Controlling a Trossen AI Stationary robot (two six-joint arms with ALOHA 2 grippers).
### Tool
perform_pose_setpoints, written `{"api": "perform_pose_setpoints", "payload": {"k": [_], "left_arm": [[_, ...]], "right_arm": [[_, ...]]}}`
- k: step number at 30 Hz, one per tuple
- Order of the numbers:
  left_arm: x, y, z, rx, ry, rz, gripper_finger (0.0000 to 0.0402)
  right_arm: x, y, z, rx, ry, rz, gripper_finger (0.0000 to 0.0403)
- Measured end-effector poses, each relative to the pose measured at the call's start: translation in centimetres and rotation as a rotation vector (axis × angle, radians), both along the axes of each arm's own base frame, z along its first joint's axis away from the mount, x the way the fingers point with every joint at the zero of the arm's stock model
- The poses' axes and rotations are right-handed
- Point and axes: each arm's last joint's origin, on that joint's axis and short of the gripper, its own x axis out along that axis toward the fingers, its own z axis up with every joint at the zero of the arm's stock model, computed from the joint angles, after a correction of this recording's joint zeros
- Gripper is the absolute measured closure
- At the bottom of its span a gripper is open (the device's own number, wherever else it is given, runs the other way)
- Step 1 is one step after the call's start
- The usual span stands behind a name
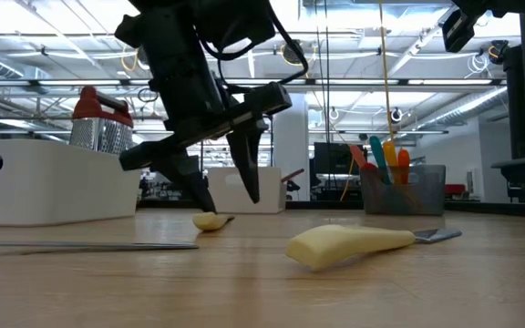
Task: Pick & Place Kitchen Items
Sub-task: Put the yellow knife into the bottom white bin
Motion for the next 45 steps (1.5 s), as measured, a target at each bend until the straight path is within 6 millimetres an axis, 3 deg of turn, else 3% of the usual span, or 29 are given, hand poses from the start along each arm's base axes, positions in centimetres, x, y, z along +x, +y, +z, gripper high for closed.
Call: {"api": "perform_pose_setpoints", "payload": {"k": [6, 19, 31, 41, 45], "left_arm": [[-0.2, 0.0, -0.4, -0.008, 0.027, 0.008, 0.0156], [-0.9, 0.6, 3.8, 0.079, -0.107, 0.064, 0.0156], [-2.1, 0.8, 2.5, 0.111, 0.063, 0.081, 0.0156], [-1.1, 0.1, -1.4, 0.062, 0.148, 0.02, 0.0156], [-1.3, -0.1, -1.9, 0.046, 0.186, 0.01, 0.0171]], "right_arm": [[0.0, 0.0, 0.0, 0.0, 0.0, -0.002, 0.0399], [0.0, 0.0, 0.0, 0.0, 0.001, -0.002, 0.0399], [0.0, 0.0, 0.0, -0.001, 0.001, 0.0, 0.0399], [0.0, 0.0, 0.0, -0.001, 0.002, 0.001, 0.0399], [0.0, 0.0, 0.0, -0.001, 0.001, 0.001, 0.0399]]}}
